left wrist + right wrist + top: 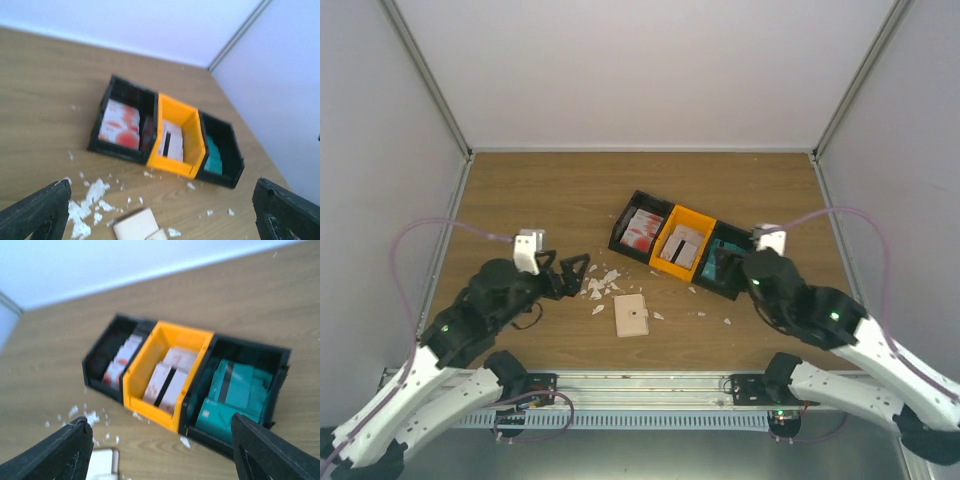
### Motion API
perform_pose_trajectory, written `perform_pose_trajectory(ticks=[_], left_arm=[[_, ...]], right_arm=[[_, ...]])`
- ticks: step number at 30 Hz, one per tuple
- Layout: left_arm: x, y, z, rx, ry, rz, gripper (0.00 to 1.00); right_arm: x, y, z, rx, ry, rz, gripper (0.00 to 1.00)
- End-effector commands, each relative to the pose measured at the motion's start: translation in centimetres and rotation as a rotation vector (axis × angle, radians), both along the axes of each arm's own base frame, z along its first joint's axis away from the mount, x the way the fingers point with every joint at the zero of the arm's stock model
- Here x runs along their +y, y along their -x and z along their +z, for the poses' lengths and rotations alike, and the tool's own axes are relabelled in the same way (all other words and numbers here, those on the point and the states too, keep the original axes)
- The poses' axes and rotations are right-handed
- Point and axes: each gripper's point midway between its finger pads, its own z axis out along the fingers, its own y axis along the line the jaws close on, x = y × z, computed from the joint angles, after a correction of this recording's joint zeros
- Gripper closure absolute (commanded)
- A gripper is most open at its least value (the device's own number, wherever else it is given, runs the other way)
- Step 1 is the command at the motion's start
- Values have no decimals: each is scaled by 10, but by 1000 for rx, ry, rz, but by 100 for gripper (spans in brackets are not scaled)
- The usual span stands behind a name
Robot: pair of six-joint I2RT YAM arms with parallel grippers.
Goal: Put the credit cards into the card holder
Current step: Reset both arms
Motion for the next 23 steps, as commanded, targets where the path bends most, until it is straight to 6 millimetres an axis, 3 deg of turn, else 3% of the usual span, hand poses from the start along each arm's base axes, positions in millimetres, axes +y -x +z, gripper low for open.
perform_pose_trajectory(ticks=[1, 6, 12, 23], left_arm=[[41, 4, 40, -127, -66, 133, 1], [67, 17, 75, -223, -56, 190, 1], [92, 32, 98, -278, -54, 250, 1], [110, 42, 99, -277, -53, 294, 1]], right_arm=[[-54, 6, 41, -150, 8, -152, 23], [-77, 18, 65, -210, -8, -169, 12], [-96, 28, 80, -237, -17, -194, 0], [-108, 37, 83, -254, -60, -207, 0]])
